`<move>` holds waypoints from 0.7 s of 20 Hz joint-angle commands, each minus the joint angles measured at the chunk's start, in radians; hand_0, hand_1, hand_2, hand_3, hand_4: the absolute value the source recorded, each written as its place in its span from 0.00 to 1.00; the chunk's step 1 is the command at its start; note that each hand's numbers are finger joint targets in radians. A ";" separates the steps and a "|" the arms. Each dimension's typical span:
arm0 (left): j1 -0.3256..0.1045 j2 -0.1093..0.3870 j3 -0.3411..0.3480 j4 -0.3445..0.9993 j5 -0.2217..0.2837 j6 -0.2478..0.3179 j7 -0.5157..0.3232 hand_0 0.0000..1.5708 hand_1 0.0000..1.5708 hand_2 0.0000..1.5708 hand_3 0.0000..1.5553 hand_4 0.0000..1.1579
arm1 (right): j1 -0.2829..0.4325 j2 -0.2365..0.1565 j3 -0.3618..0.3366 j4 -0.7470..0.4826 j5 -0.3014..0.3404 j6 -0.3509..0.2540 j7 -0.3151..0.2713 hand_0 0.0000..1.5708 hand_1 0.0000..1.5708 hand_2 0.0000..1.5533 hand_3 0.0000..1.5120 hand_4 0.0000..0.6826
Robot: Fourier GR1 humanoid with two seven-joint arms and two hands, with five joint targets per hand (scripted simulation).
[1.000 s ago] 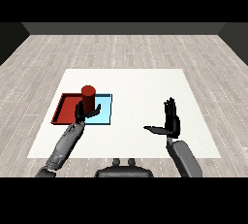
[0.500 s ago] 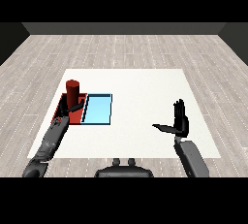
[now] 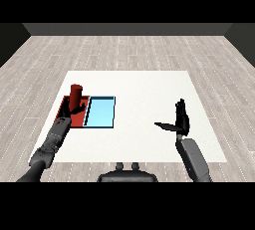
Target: Pick the red can and put it in the red box
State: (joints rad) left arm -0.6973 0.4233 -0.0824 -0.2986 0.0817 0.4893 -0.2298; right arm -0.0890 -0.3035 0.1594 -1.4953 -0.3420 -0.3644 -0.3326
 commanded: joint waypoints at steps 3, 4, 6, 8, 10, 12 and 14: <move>-0.003 -0.056 -0.012 0.199 -0.040 0.050 0.063 0.43 0.43 0.43 0.00 0.62 | -0.044 0.023 -0.017 0.092 -0.001 0.017 -0.036 0.00 0.00 0.00 0.00 0.00; -0.007 -0.040 -0.001 0.216 -0.034 0.027 0.061 0.38 0.38 0.40 0.26 0.67 | -0.040 0.021 -0.011 0.081 0.014 -0.002 -0.019 0.00 0.00 0.00 0.00 0.00; -0.025 -0.011 0.028 0.248 -0.007 -0.003 0.128 0.43 0.43 0.44 0.08 0.67 | -0.054 0.034 -0.028 0.121 0.000 0.018 -0.052 0.00 0.00 0.00 0.00 0.00; -0.036 0.018 0.051 0.250 0.011 -0.005 0.124 0.56 0.56 0.56 0.22 0.58 | -0.081 0.029 -0.026 0.128 0.004 0.033 -0.049 0.00 0.00 0.00 0.00 0.00; 0.008 0.016 0.086 0.252 0.042 0.024 0.093 0.82 0.82 0.74 0.00 0.60 | -0.049 0.064 -0.005 0.138 0.019 0.023 -0.086 0.00 0.00 0.00 0.00 0.00; -0.033 0.053 0.042 0.279 0.000 -0.141 0.170 0.00 0.00 0.00 0.00 0.56 | -0.082 0.033 -0.039 0.119 -0.005 0.030 -0.036 0.00 0.00 0.00 0.00 0.00; -0.015 0.053 0.041 0.283 -0.003 -0.143 0.160 0.00 0.00 0.00 0.00 0.00 | -0.063 0.005 -0.063 0.101 -0.019 0.054 -0.044 0.00 0.00 0.00 0.00 0.00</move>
State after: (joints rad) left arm -0.7078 0.4476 -0.0356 -0.0393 0.0884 0.4126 -0.0993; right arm -0.1545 -0.2734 0.1270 -1.3800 -0.3422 -0.3328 -0.3801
